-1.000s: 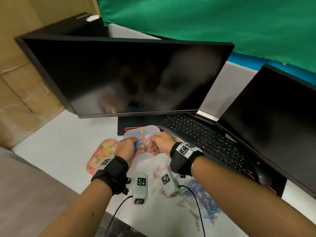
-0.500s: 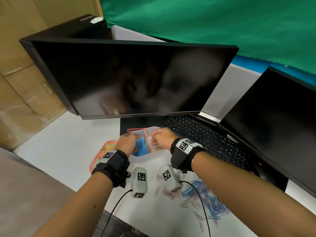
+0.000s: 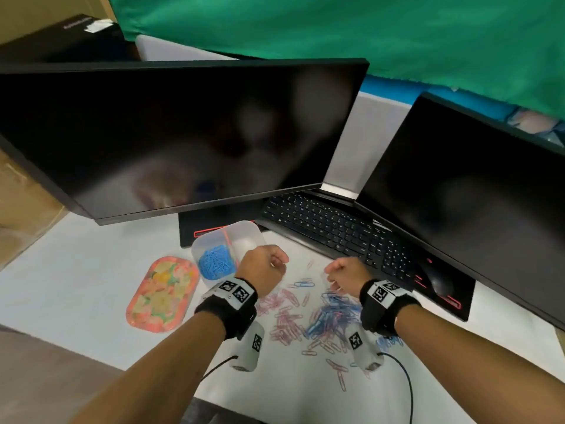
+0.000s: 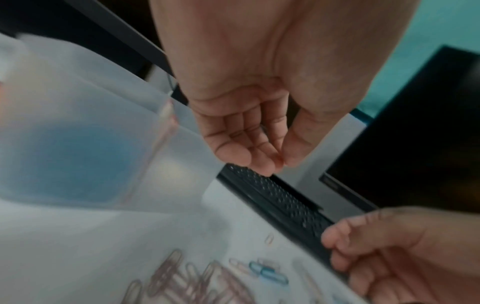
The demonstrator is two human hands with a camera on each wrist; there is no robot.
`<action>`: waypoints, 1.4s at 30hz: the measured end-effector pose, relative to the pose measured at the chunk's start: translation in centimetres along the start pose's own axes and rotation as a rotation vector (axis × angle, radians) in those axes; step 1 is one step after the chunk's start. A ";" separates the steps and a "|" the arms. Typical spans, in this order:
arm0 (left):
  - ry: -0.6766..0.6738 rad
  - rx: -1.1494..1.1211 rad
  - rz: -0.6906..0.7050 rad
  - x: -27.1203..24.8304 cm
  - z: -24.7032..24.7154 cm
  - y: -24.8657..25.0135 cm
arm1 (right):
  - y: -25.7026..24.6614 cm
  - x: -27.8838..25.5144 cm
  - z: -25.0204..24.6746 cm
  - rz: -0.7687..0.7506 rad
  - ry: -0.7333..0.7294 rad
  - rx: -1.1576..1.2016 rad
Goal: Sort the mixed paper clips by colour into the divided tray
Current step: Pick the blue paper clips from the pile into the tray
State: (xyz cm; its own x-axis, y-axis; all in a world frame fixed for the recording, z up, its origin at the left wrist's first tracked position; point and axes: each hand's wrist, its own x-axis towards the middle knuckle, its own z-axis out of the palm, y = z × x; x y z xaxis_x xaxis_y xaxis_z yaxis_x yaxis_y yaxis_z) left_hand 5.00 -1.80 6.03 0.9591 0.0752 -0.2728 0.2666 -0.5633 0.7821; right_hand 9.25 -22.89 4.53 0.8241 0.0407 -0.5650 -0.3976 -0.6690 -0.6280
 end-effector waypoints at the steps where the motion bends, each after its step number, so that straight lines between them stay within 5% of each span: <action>1: -0.032 0.060 0.005 0.2 0.7 0.1 | 0.8 -0.2 -0.2 0.001 0.016 -0.020; 9: -0.305 0.534 0.112 2.8 5.2 0.7 | 5.3 -1.8 -1.0 -0.017 0.089 -0.128; 30: -0.314 0.813 0.101 4.1 9.0 1.2 | 12.4 -3.5 -3.5 -0.060 0.167 -0.022; 38: -0.257 0.458 0.054 2.6 9.3 0.3 | 13.8 -2.6 -4.4 -0.050 0.306 -0.042; 42: -0.239 0.348 0.057 1.6 9.3 0.3 | 13.5 -1.2 -5.3 -0.093 0.339 -0.233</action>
State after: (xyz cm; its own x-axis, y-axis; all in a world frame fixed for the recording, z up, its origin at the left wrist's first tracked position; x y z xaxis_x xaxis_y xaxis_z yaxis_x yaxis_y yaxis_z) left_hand 5.71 -9.45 0.59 0.9117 -0.1337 -0.3885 0.1267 -0.8080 0.5754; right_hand 5.08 -35.92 -0.42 0.9537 -0.1121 -0.2791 -0.2458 -0.8254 -0.5083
